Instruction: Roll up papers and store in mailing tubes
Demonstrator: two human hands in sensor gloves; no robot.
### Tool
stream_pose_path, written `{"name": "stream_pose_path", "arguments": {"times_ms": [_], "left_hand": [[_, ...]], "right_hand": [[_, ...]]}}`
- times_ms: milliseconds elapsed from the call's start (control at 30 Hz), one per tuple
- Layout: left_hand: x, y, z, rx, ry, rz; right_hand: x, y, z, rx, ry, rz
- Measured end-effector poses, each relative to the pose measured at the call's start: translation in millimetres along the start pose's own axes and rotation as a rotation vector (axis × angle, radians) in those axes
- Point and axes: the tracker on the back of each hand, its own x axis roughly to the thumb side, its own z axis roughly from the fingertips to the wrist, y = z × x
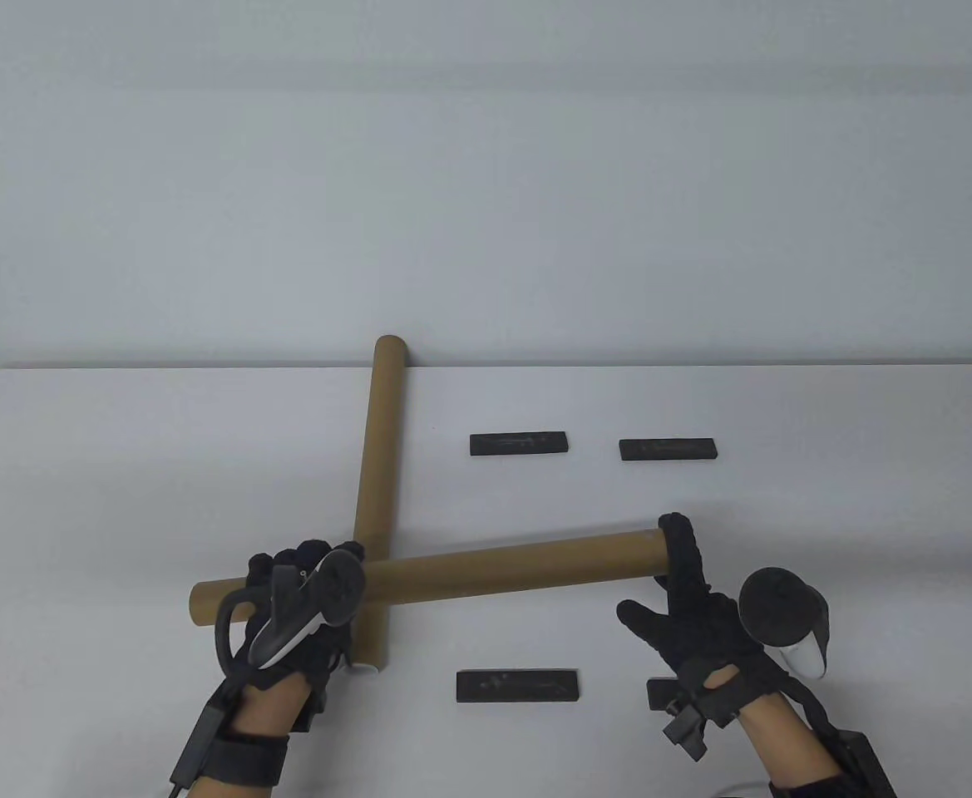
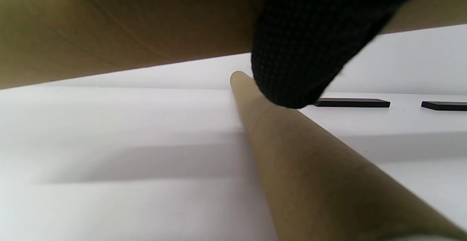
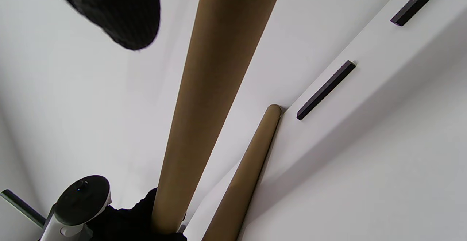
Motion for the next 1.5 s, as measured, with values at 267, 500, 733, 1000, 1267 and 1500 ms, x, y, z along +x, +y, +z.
{"name": "stream_pose_path", "arguments": {"times_ms": [267,500,733,1000,1267,1500], "left_hand": [[-7,12,1,0.034,0.022,0.067],[-23,4,-6,-0.18,0.117,0.168],[-39,-7,-16,-0.367,0.268,0.312],[-63,-8,-38,-0.515,0.428,0.421],[-66,-12,-74,-0.576,0.588,0.29],[-69,-26,-96,-0.604,0.676,0.266]], "right_hand": [[12,-35,16,-0.227,-0.089,0.135],[38,-41,26,-0.288,-0.191,0.464],[50,-36,29,-0.273,-0.233,0.542],[51,-35,29,-0.26,-0.239,0.536],[52,-34,29,-0.245,-0.24,0.554],[51,-32,28,-0.232,-0.232,0.559]]}}
